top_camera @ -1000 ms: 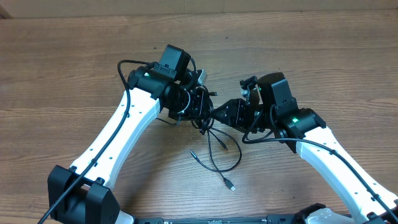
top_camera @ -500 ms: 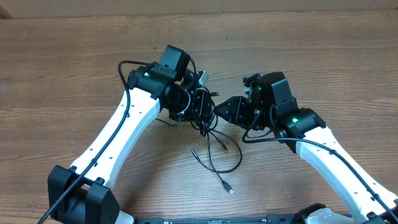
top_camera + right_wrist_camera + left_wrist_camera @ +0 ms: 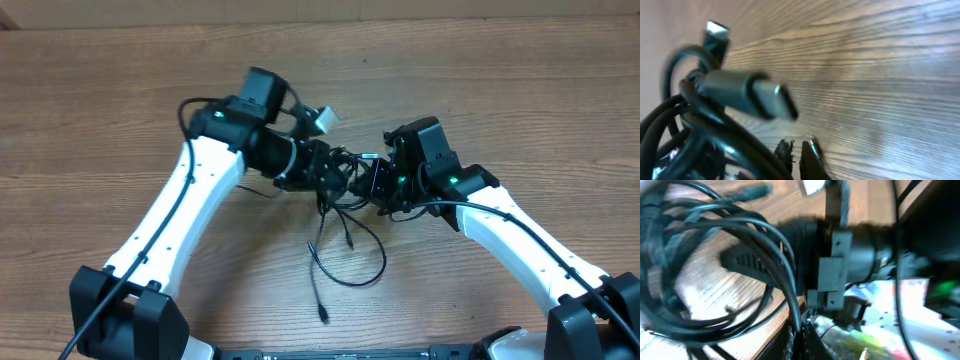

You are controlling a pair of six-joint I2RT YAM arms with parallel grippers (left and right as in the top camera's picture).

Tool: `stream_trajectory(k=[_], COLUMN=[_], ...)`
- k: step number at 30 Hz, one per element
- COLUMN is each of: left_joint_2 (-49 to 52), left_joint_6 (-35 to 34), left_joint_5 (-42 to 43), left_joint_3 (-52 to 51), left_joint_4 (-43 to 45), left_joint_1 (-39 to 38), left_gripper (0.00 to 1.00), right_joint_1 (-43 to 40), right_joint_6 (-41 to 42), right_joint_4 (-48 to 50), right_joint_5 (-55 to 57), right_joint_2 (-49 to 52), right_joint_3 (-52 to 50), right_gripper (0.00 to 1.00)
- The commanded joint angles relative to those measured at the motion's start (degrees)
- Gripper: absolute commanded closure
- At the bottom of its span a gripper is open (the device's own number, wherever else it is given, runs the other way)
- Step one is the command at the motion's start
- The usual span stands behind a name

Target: Untangle cables

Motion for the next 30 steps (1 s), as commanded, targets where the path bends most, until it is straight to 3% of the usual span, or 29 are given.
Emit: stream_trajectory(k=[1, 9, 17, 18, 21, 23, 25, 28, 30], left_joint_2=[-1.03, -1.03, -1.03, -1.03, -1.03, -1.01, -1.01, -1.01, -1.01], left_joint_6=[1.86, 0.13, -17.31, -21.9, -29.33, -30.53, -29.81, -29.62, -28.09], left_joint_5=[6.78, -1.51, -25.92, -30.8, -33.81, -33.75, -33.94, -34.49, -34.6], left_joint_3=[1.18, 1.18, 1.18, 1.18, 1.01, 0.59, 0.17, -0.61, -0.61], left_joint_4=[0.15, 0.13, -0.76, -1.53, -3.37, -3.65, -3.54, -3.5, -3.3], left_joint_1=[6.6, 20.0, 23.93, 23.93, 23.78, 22.82, 21.38, 18.8, 17.75], left_gripper=[0.96, 0.96, 0.96, 0.96, 0.95, 0.93, 0.84, 0.65, 0.62], right_joint_1=[-0.04, -0.09, -0.13, -0.13, -0.13, -0.11, -0.11, -0.13, -0.13], right_joint_6=[0.13, 0.44, 7.02, 7.89, 7.63, 7.34, 1.16, -23.17, -30.84], right_joint_4=[-3.3, -9.84, -13.92, -14.84, -14.95, -14.78, -12.0, -0.52, 3.82], right_joint_5=[8.52, 17.38, 23.52, 24.5, 24.37, 23.82, 16.96, -15.3, -28.22], right_joint_2=[0.7, 0.7, 0.7, 0.7, 0.7, 0.7, 0.7, 0.7, 0.7], right_joint_3=[1.03, 1.03, 1.03, 1.03, 1.03, 1.03, 1.03, 1.03, 1.03], right_gripper=[0.96, 0.96, 0.96, 0.96, 0.96, 0.96, 0.96, 0.96, 0.96])
